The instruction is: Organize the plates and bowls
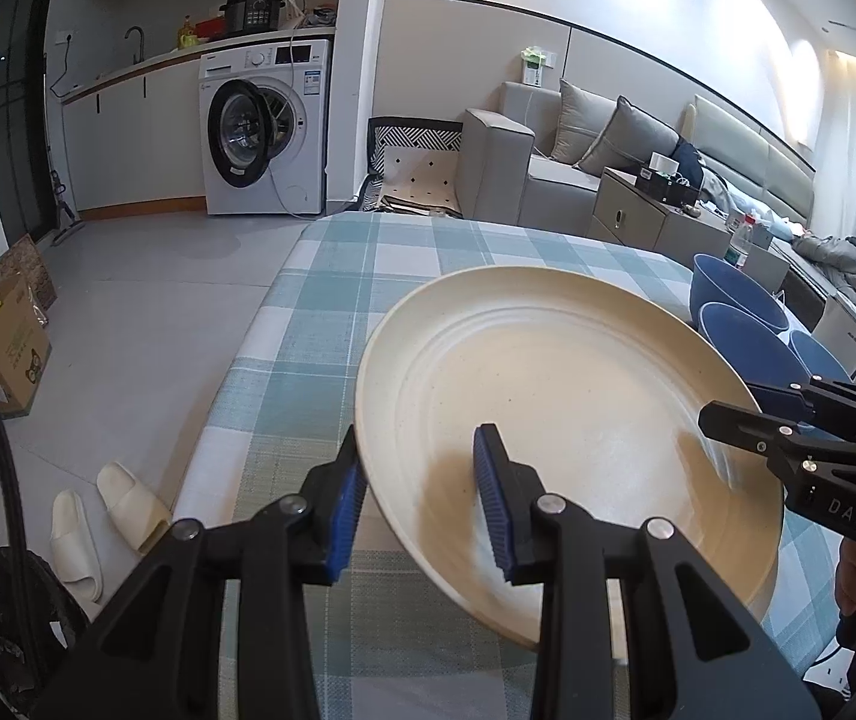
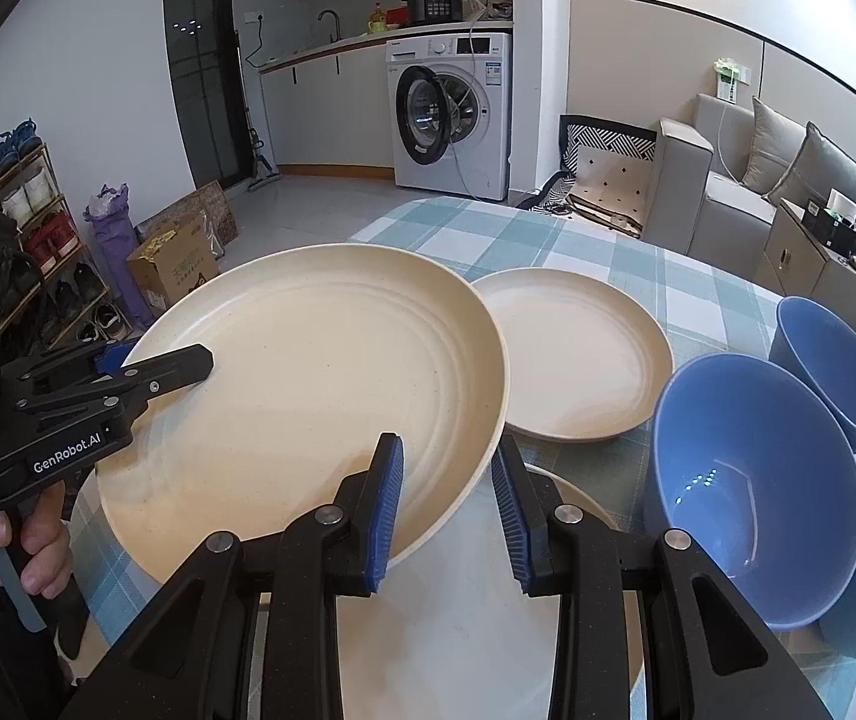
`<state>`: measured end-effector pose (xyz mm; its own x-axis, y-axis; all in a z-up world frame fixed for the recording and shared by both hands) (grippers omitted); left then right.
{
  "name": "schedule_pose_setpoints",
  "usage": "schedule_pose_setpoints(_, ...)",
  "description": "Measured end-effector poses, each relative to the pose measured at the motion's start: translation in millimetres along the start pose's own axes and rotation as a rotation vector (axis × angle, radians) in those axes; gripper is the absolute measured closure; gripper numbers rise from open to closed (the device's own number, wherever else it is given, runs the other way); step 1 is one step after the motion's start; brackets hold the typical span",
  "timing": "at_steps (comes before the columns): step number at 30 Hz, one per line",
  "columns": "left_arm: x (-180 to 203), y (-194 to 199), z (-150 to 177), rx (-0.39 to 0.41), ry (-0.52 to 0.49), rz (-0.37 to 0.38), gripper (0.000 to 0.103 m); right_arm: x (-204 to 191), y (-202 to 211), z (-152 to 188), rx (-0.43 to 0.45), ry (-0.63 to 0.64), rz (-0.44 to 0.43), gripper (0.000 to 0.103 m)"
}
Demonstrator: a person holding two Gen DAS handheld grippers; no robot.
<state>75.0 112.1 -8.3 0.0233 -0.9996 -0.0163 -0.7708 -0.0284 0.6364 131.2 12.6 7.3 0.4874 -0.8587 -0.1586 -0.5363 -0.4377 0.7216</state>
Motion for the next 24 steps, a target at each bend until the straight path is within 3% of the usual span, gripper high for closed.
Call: schedule_pose_setpoints(24, 29, -7, 0, -0.010, -0.057, 0.043, 0.070, 23, 19, 24, 0.012, -0.047, 0.042, 0.071)
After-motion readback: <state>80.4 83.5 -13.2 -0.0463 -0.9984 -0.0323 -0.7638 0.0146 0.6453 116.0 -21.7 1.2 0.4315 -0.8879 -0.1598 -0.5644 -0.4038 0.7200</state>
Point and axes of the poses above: each gripper's, at about its wrist camera, not at the fingertips, and y roughly against the way its jaws point, x to its right, z to its underside, the point moved 5 cm from there along -y, roughly the way its jaws point, and after that the axes turned 11 degrees about -y, right-handed, at the moved point
